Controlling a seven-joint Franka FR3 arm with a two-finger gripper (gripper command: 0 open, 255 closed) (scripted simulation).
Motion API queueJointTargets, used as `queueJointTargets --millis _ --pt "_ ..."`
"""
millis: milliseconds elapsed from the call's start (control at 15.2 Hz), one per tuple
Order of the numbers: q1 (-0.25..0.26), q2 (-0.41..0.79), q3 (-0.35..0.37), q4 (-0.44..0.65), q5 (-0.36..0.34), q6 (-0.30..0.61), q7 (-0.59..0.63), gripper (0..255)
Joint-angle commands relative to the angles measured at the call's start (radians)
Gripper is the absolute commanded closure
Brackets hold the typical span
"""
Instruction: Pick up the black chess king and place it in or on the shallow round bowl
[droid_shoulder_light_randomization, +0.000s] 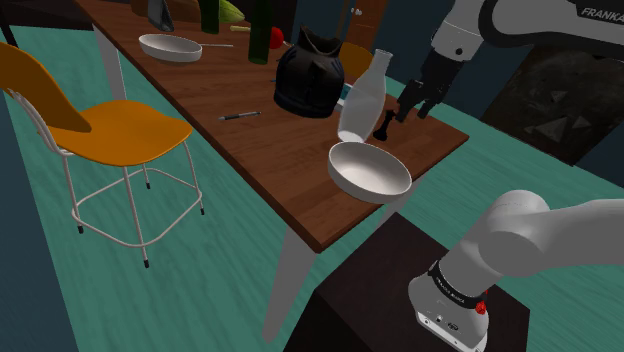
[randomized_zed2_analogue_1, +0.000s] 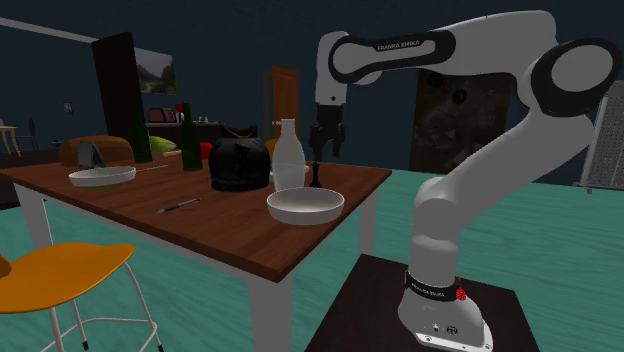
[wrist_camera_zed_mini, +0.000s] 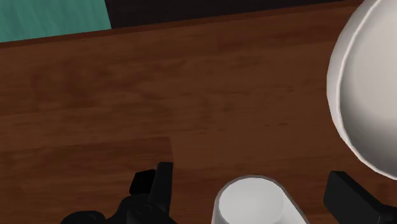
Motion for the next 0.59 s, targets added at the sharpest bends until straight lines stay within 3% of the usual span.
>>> queueJointTargets --millis 0,528 --pt "0.0 0.0 0.0 0.0 0.0 0.0 0.0 0" --pt "-0.038 0.314 -0.126 0.219 -0.028 0.044 -0.095 0"
